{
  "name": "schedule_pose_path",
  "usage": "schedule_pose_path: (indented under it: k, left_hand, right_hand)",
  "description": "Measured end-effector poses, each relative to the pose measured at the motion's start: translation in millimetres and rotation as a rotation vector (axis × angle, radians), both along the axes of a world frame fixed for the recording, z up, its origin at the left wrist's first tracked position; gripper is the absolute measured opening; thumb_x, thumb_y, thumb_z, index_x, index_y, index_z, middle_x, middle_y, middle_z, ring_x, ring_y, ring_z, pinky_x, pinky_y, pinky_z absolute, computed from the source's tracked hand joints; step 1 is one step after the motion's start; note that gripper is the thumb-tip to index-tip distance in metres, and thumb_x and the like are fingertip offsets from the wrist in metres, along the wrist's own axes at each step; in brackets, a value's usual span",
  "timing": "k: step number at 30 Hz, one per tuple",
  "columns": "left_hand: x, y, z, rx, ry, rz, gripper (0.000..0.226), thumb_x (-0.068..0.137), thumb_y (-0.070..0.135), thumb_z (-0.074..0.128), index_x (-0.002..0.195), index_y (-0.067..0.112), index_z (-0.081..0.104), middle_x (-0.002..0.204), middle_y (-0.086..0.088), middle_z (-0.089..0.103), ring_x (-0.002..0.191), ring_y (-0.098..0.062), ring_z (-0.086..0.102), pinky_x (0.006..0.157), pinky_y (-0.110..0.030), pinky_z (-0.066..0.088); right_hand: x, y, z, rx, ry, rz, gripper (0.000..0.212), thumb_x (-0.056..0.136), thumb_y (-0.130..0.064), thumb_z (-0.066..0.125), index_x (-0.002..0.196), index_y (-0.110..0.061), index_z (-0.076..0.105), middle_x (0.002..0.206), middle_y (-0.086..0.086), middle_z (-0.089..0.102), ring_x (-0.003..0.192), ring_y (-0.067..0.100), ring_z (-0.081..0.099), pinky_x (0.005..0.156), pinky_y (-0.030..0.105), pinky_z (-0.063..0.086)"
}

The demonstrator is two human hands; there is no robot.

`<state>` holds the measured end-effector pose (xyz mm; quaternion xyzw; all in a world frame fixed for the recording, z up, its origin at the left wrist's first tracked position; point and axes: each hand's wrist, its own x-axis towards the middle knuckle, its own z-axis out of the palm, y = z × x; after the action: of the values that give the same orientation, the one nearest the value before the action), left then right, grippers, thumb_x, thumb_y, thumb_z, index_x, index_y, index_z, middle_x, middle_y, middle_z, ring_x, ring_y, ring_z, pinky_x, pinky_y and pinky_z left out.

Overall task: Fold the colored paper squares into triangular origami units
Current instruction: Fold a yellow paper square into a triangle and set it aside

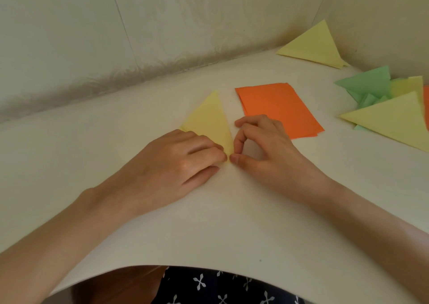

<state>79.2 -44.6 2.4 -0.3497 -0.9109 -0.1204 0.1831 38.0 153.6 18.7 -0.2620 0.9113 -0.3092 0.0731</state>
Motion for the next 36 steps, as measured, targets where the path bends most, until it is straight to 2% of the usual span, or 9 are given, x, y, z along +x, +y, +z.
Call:
schedule_pose_path:
  k: [5,10,16,19,22,27,29,33,36]
  left_hand:
    - [2.8,-4.2,0.5,-0.065,-0.004,-0.042,0.030,0.096,0.026,0.046,0.107,0.015,0.071,0.109,-0.008,0.067,0.085,-0.025,0.065,0.072,-0.038,0.050]
    - [5.1,-6.7,4.0,-0.030,-0.101,-0.049,0.028,0.093,0.029,0.048,0.100,0.014,0.071,0.115,-0.003,0.066,0.094,-0.019,0.061,0.082,-0.033,0.047]
    - [4.2,-4.3,-0.1,0.023,-0.093,-0.040,0.029,0.092,0.025,0.048,0.107,0.011,0.069,0.113,-0.003,0.066,0.093,-0.018,0.062,0.082,-0.031,0.046]
    - [3.1,-6.0,-0.2,0.175,-0.118,-0.014,0.026,0.093,0.023,0.050,0.102,0.010,0.070,0.119,-0.002,0.063,0.097,-0.014,0.063,0.084,-0.030,0.049]
    - [-5.1,-22.0,7.4,0.336,-0.134,0.050,0.027,0.091,0.024,0.051,0.108,0.010,0.068,0.132,-0.001,0.056,0.118,-0.013,0.055,0.100,-0.032,0.043]
    - [-11.4,-46.3,3.3,0.296,-0.286,0.075,0.042,0.088,0.051,0.051,0.112,0.020,0.067,0.124,0.010,0.061,0.114,-0.005,0.055,0.097,-0.033,0.042]
    - [-11.9,-45.9,0.3,0.250,-0.299,0.095,0.050,0.086,0.062,0.046,0.113,0.024,0.067,0.122,0.015,0.061,0.112,-0.001,0.054,0.097,-0.028,0.041]
    - [-16.2,-45.1,0.7,0.230,-0.277,0.097,0.045,0.084,0.056,0.051,0.109,0.023,0.068,0.118,0.017,0.062,0.108,0.000,0.056,0.095,-0.026,0.041]
    - [-17.9,-44.0,-1.2,0.205,-0.231,0.109,0.042,0.084,0.053,0.051,0.103,0.021,0.070,0.114,0.016,0.063,0.102,0.000,0.057,0.091,-0.028,0.042]
  right_hand:
    - [1.6,0.4,0.1,-0.012,-0.004,-0.008,0.022,0.084,-0.020,0.065,0.076,-0.028,0.047,0.126,-0.010,0.043,0.117,0.008,0.029,0.093,0.019,0.022]
    - [0.2,1.4,-0.5,-0.038,-0.019,-0.015,0.028,0.084,-0.015,0.064,0.072,-0.028,0.043,0.124,-0.006,0.045,0.117,0.015,0.033,0.093,0.023,0.026]
    - [-3.4,5.3,-2.4,-0.048,-0.029,0.016,0.032,0.084,-0.008,0.062,0.071,-0.028,0.040,0.125,-0.007,0.044,0.118,0.012,0.033,0.089,0.013,0.025]
    - [-4.5,9.7,-4.1,-0.087,-0.011,0.050,0.024,0.084,-0.005,0.063,0.077,-0.021,0.046,0.123,-0.004,0.046,0.116,0.009,0.035,0.089,0.003,0.021]
    - [-5.6,11.8,-6.8,-0.103,0.025,0.088,0.021,0.084,-0.003,0.063,0.088,-0.020,0.051,0.121,-0.001,0.050,0.112,0.011,0.038,0.089,0.002,0.023]
    - [-7.2,12.4,-6.9,-0.115,0.338,0.181,0.015,0.075,-0.008,0.063,0.088,-0.015,0.068,0.113,0.004,0.056,0.114,0.017,0.041,0.094,0.020,0.034]
    - [-5.5,13.6,-4.5,-0.066,0.494,0.230,0.009,0.077,-0.013,0.065,0.084,-0.014,0.070,0.102,0.005,0.059,0.099,0.024,0.050,0.084,0.033,0.043]
    - [-2.0,14.1,-5.8,0.030,0.571,0.253,0.027,0.079,-0.038,0.059,0.085,-0.014,0.069,0.091,0.002,0.060,0.086,0.024,0.055,0.071,0.037,0.049]
    - [-3.3,12.1,-9.0,0.043,0.602,0.238,0.028,0.082,-0.037,0.057,0.080,-0.011,0.068,0.085,0.002,0.060,0.081,0.026,0.056,0.067,0.038,0.050]
